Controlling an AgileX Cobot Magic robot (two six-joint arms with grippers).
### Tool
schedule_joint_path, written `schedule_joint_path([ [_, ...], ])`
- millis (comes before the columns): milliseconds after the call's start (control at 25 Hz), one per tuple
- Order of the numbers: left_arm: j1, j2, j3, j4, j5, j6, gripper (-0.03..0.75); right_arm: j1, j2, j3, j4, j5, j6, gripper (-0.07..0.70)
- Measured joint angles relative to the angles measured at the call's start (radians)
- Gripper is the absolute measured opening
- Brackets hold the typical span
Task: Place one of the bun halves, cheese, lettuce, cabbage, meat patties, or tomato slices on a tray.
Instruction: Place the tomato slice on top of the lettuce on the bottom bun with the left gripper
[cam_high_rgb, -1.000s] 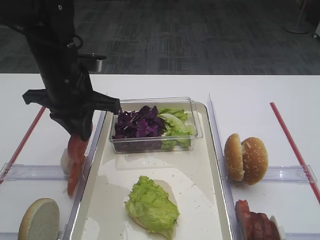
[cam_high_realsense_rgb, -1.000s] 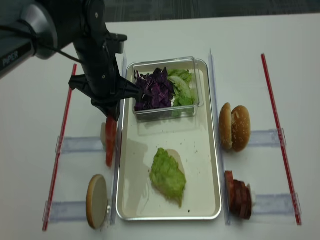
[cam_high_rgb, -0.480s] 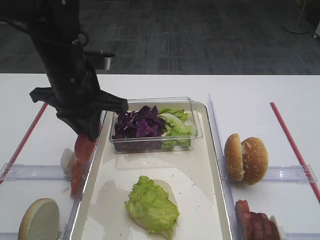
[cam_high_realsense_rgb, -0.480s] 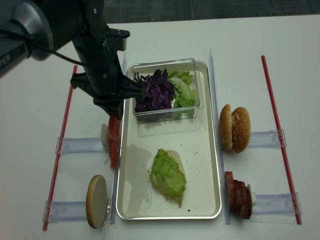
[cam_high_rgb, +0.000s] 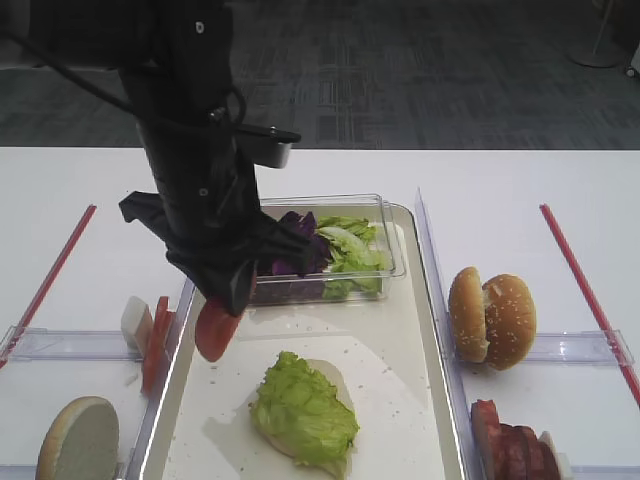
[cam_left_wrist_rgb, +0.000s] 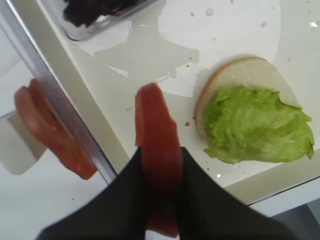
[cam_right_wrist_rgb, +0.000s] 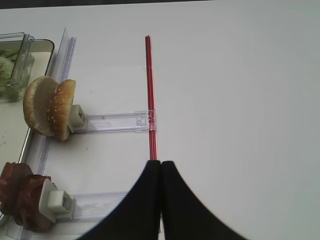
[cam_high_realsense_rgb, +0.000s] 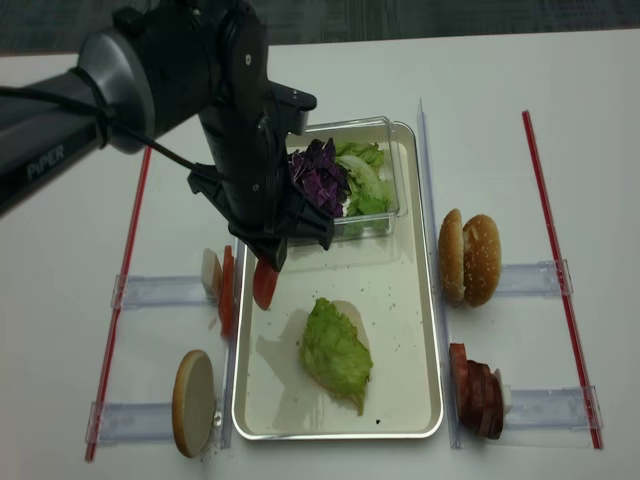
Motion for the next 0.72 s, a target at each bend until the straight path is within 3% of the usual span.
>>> schedule_joint_path([
  [480,-0.206,0.000,0.000,-0.002,0.000,-0.025,0.083,0.000,0.000,0.000,0.000,0.000,-0.003,0.364],
  [720,-0.236,0.000,0.000,-0.010,0.000,-0.025,0.083,0.000,0.000,0.000,0.000,0.000,-0.004,0.364],
])
